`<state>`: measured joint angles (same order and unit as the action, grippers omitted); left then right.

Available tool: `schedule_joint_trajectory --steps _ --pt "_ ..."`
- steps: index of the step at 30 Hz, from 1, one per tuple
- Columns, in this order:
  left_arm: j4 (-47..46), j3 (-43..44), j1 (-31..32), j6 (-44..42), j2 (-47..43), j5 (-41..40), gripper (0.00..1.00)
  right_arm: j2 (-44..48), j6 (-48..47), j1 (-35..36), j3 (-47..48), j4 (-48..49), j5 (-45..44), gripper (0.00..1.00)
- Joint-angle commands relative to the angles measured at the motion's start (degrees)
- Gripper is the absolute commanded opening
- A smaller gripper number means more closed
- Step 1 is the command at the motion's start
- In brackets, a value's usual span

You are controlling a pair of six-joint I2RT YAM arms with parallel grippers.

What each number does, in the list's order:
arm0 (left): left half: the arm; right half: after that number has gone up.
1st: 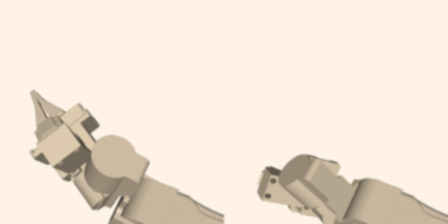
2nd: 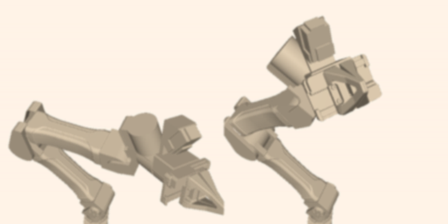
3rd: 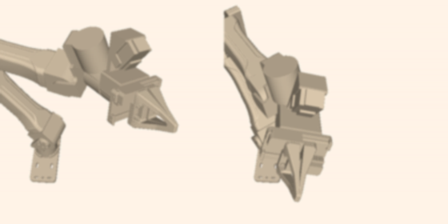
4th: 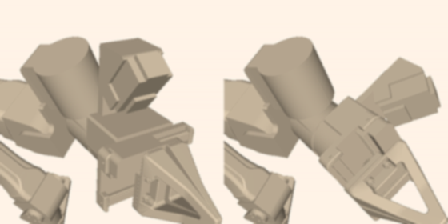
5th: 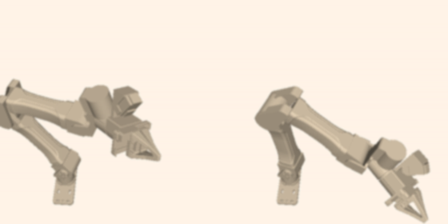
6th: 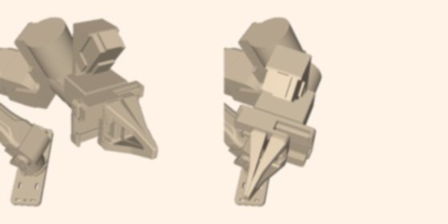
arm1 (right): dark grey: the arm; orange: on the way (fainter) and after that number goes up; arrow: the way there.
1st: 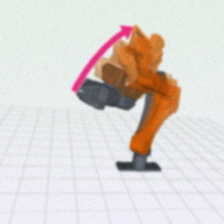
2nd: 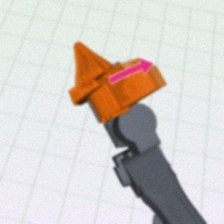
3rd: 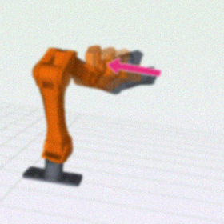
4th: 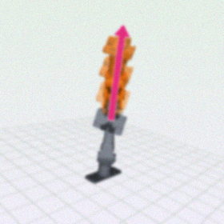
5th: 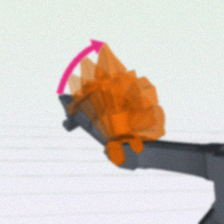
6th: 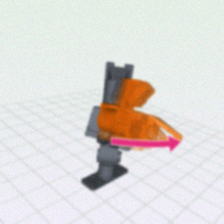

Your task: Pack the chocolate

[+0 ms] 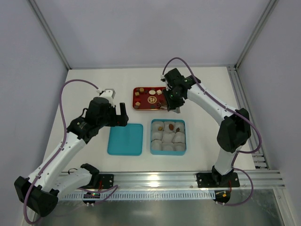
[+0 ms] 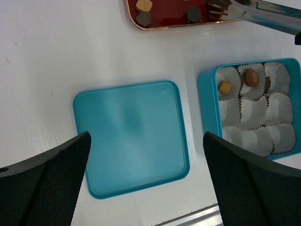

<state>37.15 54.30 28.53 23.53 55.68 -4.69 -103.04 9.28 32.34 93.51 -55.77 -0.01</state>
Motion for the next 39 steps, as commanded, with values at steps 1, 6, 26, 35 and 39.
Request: schedule_joint_trajectory --steps 1,6,26,35,39 --pt "-0.4 2.1 0.1 -0.5 -0.2 -0.1 1.00 0.9 -0.8 -0.8 1.6 1.2 1.6 0.34" --pt "-0.4 2.0 0.1 -0.5 -0.3 -0.1 1.00 0.5 -0.9 -1.3 2.2 1.0 1.9 0.33" --pt "-0.4 2.1 0.1 -0.5 -0.2 0.0 1.00 2.3 0.3 -3.1 4.7 1.2 1.9 0.32" --pt "-0.3 2.2 0.1 -0.5 -0.3 0.2 1.00 6.1 0.6 -3.1 3.5 -0.1 2.2 0.32" --pt "-0.4 2.0 0.2 -0.5 -0.4 0.1 1.00 9.0 1.2 -3.2 1.4 -0.5 4.0 0.32"
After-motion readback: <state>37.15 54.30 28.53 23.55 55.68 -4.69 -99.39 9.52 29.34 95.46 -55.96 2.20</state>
